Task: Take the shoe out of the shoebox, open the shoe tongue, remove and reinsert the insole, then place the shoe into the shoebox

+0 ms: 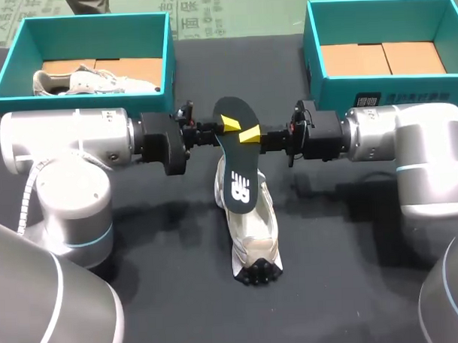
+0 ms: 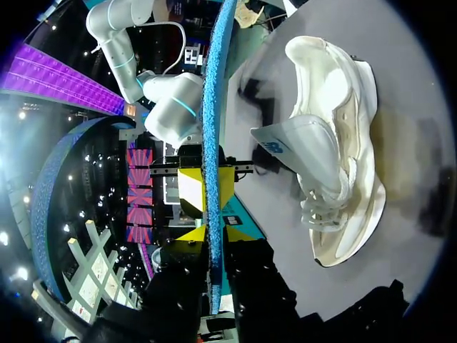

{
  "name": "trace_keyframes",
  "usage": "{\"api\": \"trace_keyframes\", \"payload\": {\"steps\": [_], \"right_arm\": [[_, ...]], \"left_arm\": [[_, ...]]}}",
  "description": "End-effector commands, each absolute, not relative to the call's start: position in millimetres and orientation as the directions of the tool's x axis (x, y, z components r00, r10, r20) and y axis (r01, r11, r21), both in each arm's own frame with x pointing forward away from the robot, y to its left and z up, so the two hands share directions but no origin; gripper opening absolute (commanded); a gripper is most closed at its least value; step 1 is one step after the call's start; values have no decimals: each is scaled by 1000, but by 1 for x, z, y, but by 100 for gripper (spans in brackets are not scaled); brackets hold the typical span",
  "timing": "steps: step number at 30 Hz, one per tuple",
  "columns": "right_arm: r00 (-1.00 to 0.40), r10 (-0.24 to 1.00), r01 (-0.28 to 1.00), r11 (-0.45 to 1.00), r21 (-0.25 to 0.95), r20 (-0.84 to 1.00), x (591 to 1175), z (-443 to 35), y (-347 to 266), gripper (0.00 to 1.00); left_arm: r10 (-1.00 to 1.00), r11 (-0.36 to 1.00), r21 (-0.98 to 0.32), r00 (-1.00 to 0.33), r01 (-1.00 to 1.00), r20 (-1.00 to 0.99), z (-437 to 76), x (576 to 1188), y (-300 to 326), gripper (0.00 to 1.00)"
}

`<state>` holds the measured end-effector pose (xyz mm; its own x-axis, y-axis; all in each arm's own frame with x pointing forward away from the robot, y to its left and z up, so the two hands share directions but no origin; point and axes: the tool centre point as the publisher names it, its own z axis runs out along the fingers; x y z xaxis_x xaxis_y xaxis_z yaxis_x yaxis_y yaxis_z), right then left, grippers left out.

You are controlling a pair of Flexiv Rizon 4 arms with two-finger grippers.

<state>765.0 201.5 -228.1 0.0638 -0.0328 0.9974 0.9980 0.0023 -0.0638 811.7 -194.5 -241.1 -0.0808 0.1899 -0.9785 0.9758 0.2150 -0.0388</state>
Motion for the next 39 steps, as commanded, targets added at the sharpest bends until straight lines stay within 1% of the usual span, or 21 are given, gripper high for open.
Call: {"api": "trace_keyframes", "payload": {"steps": [1,2,9,10,11,12,18,26,29,31,34,39], "right_arm": [[64,-33,998,2,-64,997,765,-229,203,0],[64,-33,998,2,-64,997,765,-229,203,0],[56,-41,998,7,-56,998,765,-229,202,0],[49,-42,999,8,-49,998,765,-229,202,39],[43,-44,999,12,-43,998,765,-229,202,92],[36,-43,999,14,-35,998,765,-229,201,100],[-22,-29,999,22,22,999,763,-231,180,100],[-94,63,993,78,89,994,767,-224,140,100],[-126,80,987,114,116,989,769,-224,128,100],[-122,72,978,179,107,990,771,-226,121,100],[-122,72,978,179,107,990,771,-226,121,100],[-122,72,978,179,107,990,771,-226,121,100]], "left_arm": [[193,214,-37,-80,976,-978,-242,814,-196,5],[192,214,-37,-79,976,-978,-242,814,-196,0],[189,209,-30,-70,978,-980,-242,814,-196,0],[189,208,-27,-68,978,-980,-242,814,-195,0],[190,208,-25,-65,978,-980,-242,813,-194,0],[193,208,-20,-61,978,-979,-242,813,-193,0],[196,211,-20,-62,977,-979,-240,808,-180,0],[208,198,-41,-82,979,-975,-226,786,-162,0],[215,167,-52,-88,985,-973,-219,771,-158,0],[221,146,-53,-85,988,-971,-214,762,-157,0],[251,63,-29,-44,998,-967,-203,750,-153,0],[251,63,-29,-44,998,-967,-203,750,-153,0]]}}
